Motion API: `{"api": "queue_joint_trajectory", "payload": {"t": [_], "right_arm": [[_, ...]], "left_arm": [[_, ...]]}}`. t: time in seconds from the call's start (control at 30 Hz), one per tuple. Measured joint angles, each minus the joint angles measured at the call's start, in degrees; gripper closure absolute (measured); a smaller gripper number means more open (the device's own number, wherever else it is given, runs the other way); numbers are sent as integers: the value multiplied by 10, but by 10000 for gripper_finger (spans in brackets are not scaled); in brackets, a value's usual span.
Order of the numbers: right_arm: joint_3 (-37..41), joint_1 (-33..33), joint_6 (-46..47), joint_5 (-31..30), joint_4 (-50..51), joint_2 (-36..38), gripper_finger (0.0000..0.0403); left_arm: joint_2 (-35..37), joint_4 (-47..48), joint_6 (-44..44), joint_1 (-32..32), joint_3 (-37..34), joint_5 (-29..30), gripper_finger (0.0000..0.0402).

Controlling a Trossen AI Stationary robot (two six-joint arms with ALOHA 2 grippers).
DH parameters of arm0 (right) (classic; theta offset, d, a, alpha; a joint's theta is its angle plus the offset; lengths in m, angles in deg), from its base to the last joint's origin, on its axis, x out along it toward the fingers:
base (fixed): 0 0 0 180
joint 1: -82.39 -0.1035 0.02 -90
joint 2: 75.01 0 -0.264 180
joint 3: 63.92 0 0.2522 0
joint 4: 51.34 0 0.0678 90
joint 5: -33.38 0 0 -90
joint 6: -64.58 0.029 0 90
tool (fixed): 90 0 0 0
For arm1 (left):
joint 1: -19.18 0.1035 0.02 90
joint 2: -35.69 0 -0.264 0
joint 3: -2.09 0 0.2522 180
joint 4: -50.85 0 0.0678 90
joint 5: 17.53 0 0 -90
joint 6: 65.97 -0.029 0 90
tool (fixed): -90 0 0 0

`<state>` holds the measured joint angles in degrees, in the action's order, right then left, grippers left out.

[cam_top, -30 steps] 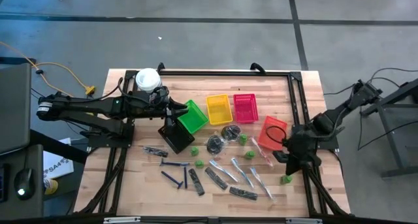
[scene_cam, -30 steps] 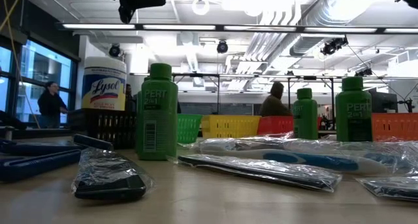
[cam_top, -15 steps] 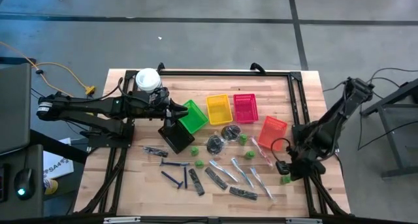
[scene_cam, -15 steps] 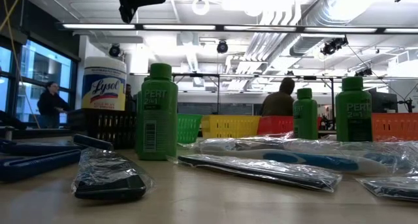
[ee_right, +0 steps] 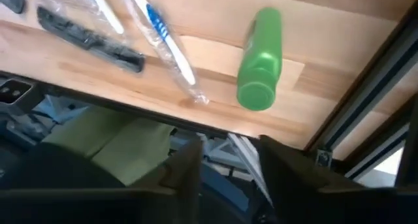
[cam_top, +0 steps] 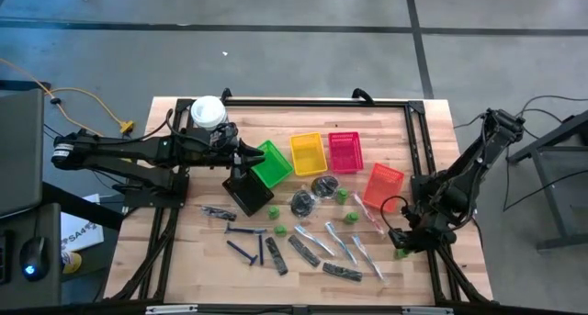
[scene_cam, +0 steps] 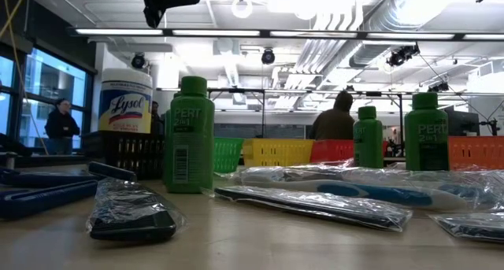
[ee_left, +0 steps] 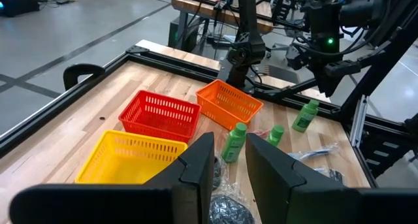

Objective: Pick & Place Travel size toiletries
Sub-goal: Put the green shampoo into the orange bin

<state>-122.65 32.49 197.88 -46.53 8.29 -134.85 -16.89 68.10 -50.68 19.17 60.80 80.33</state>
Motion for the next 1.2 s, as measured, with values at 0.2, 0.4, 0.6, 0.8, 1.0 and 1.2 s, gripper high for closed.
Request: {"api": "queue_joint_trajectory", "payload": {"t": [0.2,0.4,0.6,0.8,1.0,1.2], "right_arm": [[0,0,38,3,38,-2,168],[0,1,55,4,17,-42,166],[0,2,56,5,14,-88,186],[0,13,56,11,15,-110,206],[0,15,59,26,10,-138,220],[0,17,60,34,9,-164,231]], "left_arm": [[0,0,0,0,0,0,316],[0,0,6,0,0,0,316],[0,0,16,0,0,0,316],[0,0,16,0,0,0,316],[0,0,17,0,0,0,316],[0,0,17,0,0,0,316]]}}
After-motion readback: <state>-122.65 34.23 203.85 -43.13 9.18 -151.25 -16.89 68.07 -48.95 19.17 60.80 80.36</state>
